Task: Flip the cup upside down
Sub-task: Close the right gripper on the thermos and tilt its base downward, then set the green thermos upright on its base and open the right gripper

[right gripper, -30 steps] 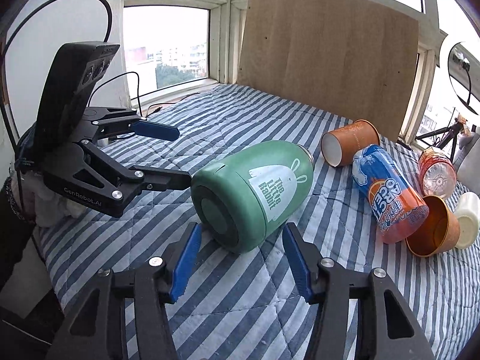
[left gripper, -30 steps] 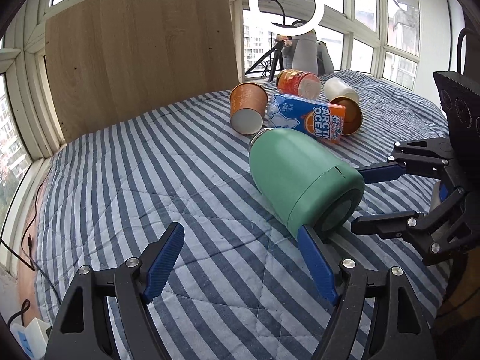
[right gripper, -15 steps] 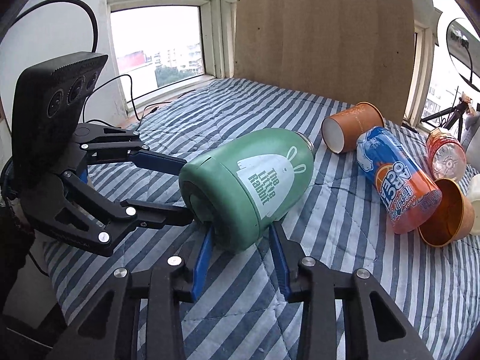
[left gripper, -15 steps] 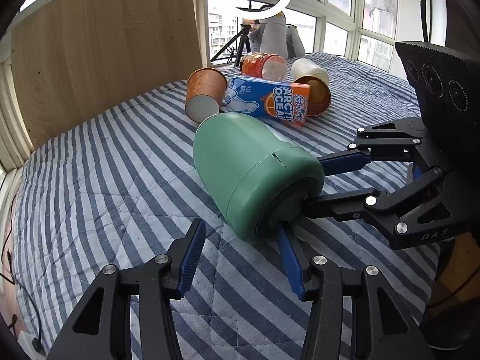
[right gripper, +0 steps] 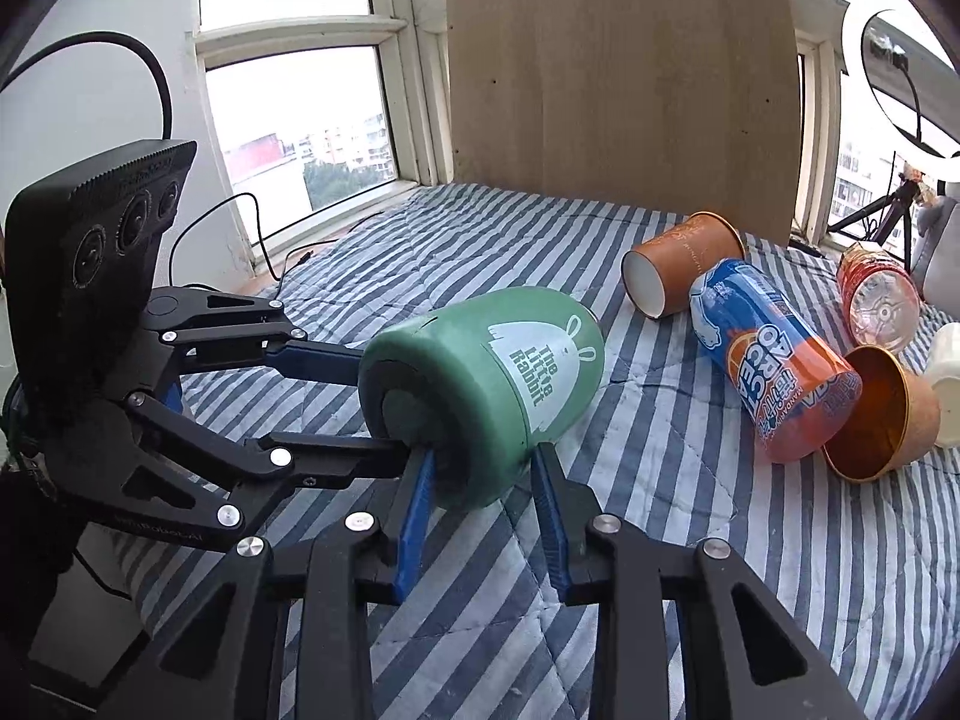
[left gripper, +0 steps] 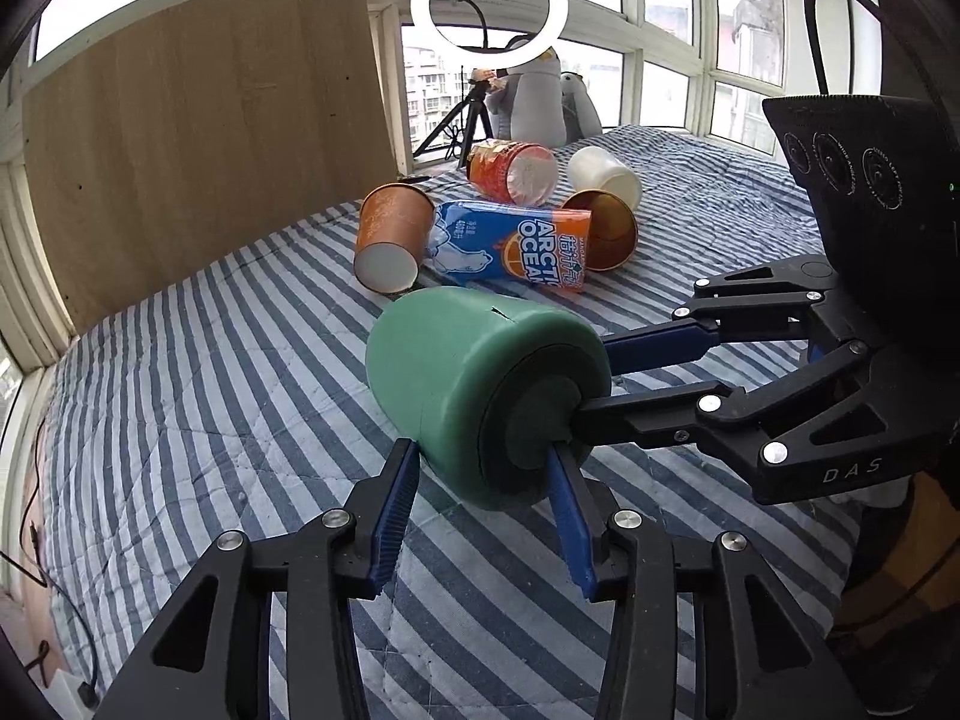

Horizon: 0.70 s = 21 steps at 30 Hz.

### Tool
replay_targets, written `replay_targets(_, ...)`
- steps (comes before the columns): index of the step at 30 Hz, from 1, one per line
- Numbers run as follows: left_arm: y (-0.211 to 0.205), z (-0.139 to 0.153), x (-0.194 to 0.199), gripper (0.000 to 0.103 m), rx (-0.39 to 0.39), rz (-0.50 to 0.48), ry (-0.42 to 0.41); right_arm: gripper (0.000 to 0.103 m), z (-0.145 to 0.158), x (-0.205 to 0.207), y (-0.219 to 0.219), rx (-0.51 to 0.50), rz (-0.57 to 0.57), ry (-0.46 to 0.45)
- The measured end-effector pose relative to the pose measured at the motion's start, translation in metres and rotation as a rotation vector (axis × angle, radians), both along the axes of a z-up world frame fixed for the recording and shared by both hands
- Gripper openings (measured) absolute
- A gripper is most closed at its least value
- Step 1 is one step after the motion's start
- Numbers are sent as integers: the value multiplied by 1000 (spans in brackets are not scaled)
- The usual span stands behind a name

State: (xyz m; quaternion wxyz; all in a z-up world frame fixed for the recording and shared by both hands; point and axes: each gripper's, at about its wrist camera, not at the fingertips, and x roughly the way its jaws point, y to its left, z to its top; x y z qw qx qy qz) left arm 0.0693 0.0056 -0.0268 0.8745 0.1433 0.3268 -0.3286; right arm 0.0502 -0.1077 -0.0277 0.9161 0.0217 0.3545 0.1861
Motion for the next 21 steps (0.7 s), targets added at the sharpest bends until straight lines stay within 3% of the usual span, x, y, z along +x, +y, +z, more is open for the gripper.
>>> replay_targets(8, 5, 38, 10, 47, -71, 20, -8, 29, 23, 7, -13, 102, 2, 31)
replay_targets(13, 4, 47, 33, 47, -94, 46, 3, 29, 30, 25, -22, 168, -9, 66)
replay_targets(21, 17, 57, 75, 47, -188, 103, -4, 29, 42, 60, -30, 217, -40, 43)
